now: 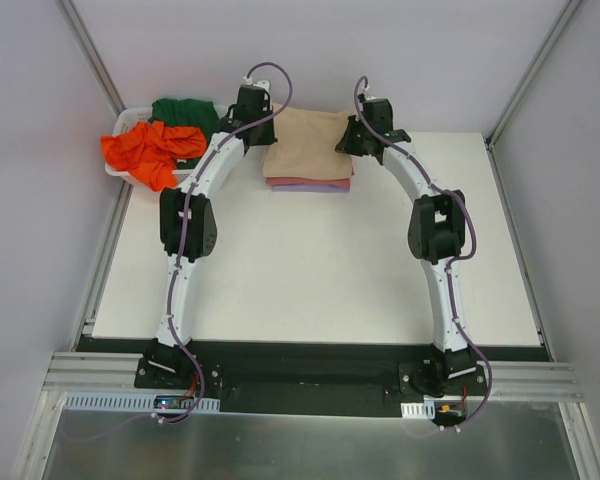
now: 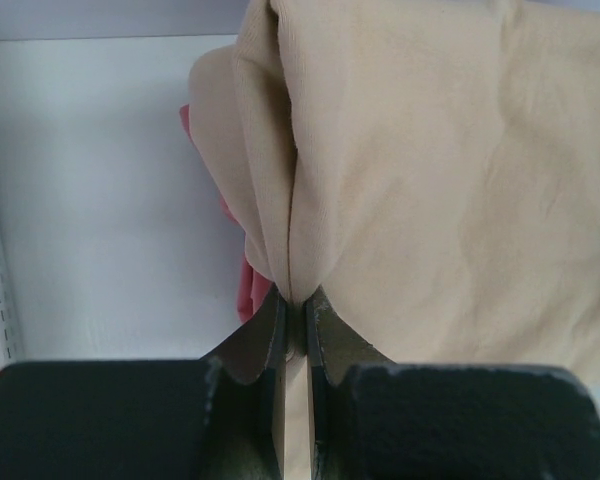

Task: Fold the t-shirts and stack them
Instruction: Put the neatly folded tshirt into the corner of the board with both arms

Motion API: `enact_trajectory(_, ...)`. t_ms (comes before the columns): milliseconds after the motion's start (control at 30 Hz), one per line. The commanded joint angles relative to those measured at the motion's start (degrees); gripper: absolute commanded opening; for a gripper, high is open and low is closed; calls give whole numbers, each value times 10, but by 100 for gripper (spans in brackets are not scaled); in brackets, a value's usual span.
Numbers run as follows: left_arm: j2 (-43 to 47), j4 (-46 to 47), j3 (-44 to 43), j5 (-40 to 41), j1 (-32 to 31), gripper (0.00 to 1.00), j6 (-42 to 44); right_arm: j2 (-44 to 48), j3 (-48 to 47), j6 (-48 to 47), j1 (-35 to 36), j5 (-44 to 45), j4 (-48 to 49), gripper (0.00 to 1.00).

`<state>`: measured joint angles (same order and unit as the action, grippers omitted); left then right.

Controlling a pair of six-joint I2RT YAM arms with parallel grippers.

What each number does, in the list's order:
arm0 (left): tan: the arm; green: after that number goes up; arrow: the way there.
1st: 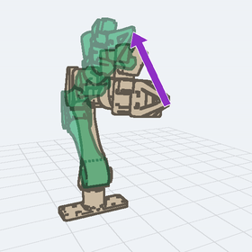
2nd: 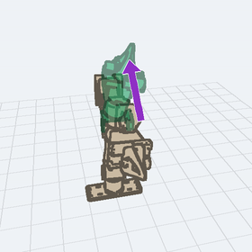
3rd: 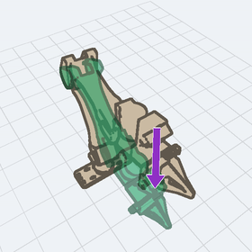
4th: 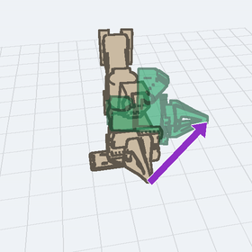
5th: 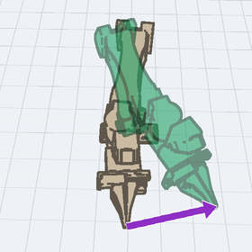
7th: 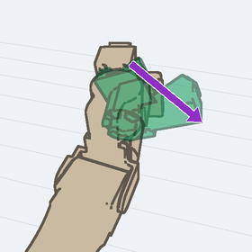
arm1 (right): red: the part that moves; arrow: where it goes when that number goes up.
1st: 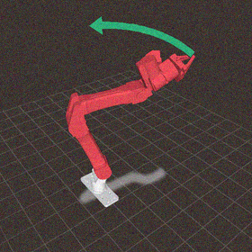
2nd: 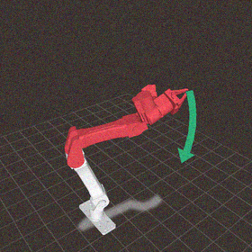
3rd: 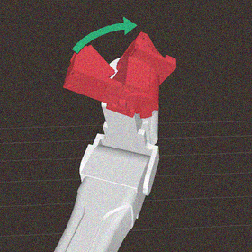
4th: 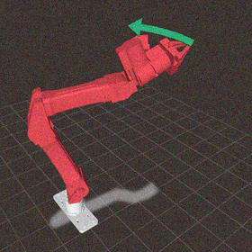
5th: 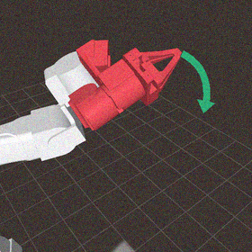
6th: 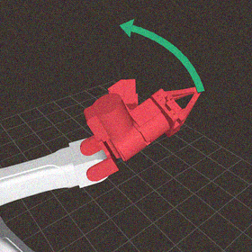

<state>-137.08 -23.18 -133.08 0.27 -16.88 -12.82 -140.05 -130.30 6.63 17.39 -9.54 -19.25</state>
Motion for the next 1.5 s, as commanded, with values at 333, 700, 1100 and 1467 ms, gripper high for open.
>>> enact_trajectory(333, -64, 59, -50, -32, 25, 3, 10, -15, 1, 45, -11, 8, 48, 3)
enact_trajectory(700, -76, 71, -50, -6, 33, 35, 3, -36, 7, 101, -29, 31, 68, 38)
enact_trajectory(1100, 27, 62, -16, 22, 31, 99, 17, 83, 51, 95, -75, 88, 11, 74)
enact_trajectory(1467, 425, 60, 328, -32, -4, 99, -38, 459, 415, 22, -72, 37, 35, 96)
